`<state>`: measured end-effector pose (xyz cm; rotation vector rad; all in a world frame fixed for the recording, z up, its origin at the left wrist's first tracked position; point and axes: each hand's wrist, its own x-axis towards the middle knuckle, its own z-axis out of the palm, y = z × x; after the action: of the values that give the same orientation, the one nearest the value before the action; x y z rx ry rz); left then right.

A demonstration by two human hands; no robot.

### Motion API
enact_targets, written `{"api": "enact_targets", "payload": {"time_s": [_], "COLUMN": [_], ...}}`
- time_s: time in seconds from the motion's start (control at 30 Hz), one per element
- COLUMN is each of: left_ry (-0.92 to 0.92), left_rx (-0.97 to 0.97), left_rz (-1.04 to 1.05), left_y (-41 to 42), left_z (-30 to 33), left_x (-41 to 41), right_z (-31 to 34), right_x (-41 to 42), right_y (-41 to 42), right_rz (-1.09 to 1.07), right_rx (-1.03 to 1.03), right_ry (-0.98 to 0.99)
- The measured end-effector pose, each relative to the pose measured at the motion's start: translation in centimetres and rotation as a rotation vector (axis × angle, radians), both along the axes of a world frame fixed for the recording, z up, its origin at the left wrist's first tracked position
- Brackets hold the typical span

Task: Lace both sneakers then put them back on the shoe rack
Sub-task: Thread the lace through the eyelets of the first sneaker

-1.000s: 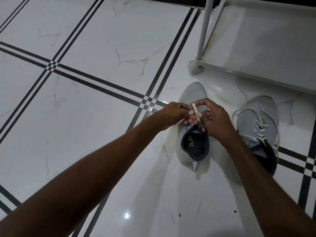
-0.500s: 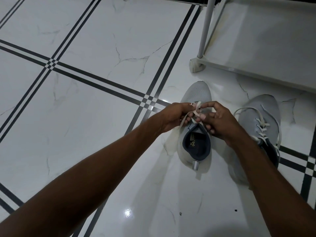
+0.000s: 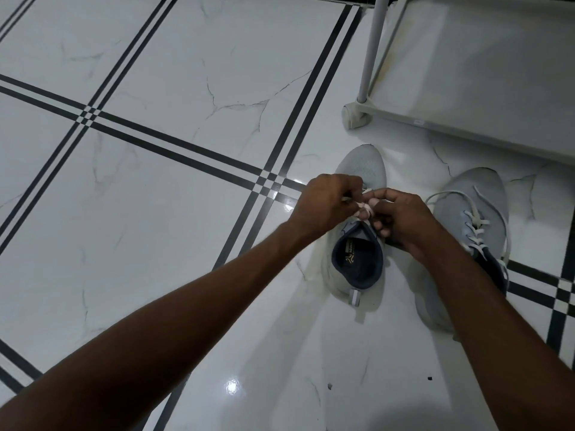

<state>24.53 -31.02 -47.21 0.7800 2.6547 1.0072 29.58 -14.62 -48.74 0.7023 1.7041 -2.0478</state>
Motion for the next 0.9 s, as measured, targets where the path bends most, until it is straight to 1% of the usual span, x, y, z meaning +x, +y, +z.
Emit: {"api": "enact_targets", "payload": {"time_s": [0.07, 0.1, 0.13, 0.2, 0.3, 0.33, 0.37, 0.43, 0.47, 0.53, 0.6, 0.63, 0.7, 0.8, 0.9], "left_ry": [0.116, 0.128, 0.090, -0.115, -0.404, -0.503, -0.594, -0.738, -0.802, -0.933, -1.009, -1.020, -1.045, -1.115, -1.182], "left_rx": [-0.046, -0.036, 0.017, 0.195, 0.344, 0.390, 0.424, 0.431, 0.414, 0.411, 0.450, 0.449, 0.438, 0.539, 0.634], "left_rz": [0.040, 0.080, 0.129, 0.223, 0.261, 0.266, 0.280, 0.293, 0.286, 0.271, 0.310, 0.328, 0.321, 0.329, 0.350], "left_y": [0.4, 0.6, 0.7, 0.9, 0.7, 0.0, -1.2, -4.6, -6.1, -7.7, -7.6, -7.4, -7.1, -6.5, -5.1], "left_z": [-0.5, -0.7, -0.7, -0.7, -0.3, -0.1, 0.1, -0.5, -1.1, -2.0, -2.5, -2.3, -1.7, -1.1, -0.7], "left_x": [0.6, 0.9, 1.0, 1.4, 1.1, 0.7, 0.3, -0.3, -0.1, 1.0, 1.6, 1.4, 0.6, 0.1, 0.3], "right_z": [0.0, 0.0, -0.1, -0.1, 0.1, 0.1, 0.0, -1.0, -1.5, -2.2, -2.6, -2.7, -2.2, -1.3, -0.3], "right_x": [0.0, -0.1, -0.1, 0.0, 0.0, 0.1, 0.1, 0.5, 1.0, 2.1, 2.5, 2.5, 2.3, 1.9, 1.5], "right_y": [0.1, 0.2, 0.3, 0.5, 0.5, 0.7, 1.1, 2.8, 3.7, 4.2, 3.6, 3.2, 2.5, 2.2, 2.0], "right_rz": [0.022, 0.036, 0.053, 0.094, 0.065, 0.055, 0.060, 0.109, 0.128, 0.133, 0.118, 0.094, 0.004, -0.163, -0.261], "right_rx": [-0.011, -0.018, -0.023, -0.025, 0.009, 0.081, 0.246, 0.706, 0.843, 0.917, 0.946, 0.925, 0.793, 0.467, 0.143], "right_ry": [-0.006, -0.014, -0.024, -0.040, -0.051, -0.039, -0.017, 0.022, 0.014, 0.013, 0.030, 0.024, -0.009, -0.106, -0.137]}}
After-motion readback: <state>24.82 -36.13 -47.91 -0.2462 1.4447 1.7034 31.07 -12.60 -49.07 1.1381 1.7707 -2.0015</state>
